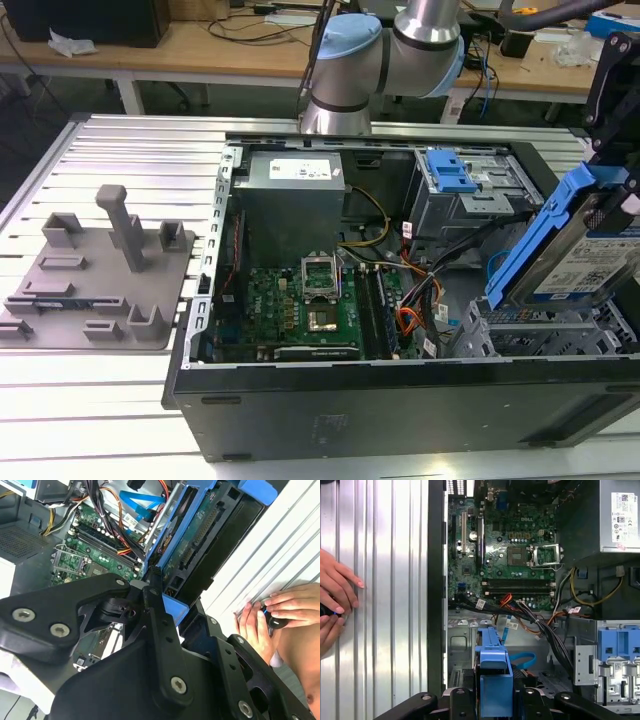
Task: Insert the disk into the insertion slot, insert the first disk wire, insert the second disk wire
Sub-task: 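Insert the disk into the insertion slot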
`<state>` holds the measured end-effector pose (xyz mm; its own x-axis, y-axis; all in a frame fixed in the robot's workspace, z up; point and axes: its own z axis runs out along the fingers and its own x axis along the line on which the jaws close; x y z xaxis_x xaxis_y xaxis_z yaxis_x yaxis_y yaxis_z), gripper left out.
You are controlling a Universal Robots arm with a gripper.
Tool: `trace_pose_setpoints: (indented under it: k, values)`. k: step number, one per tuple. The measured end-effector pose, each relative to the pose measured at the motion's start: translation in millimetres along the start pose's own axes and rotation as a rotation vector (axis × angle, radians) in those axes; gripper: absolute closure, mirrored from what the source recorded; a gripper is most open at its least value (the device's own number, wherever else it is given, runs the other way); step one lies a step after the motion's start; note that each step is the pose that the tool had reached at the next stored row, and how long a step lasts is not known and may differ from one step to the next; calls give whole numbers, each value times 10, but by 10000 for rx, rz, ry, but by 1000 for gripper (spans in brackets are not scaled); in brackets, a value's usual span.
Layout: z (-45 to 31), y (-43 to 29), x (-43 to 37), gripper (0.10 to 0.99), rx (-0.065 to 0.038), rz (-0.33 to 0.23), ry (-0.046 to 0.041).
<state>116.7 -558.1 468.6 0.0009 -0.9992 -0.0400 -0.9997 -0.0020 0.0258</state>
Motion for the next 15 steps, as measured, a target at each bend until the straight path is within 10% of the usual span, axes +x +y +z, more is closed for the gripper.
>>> trace_pose_setpoints:
  k: [15]
  values:
    - [143,-11,6,722,0,0,-1]
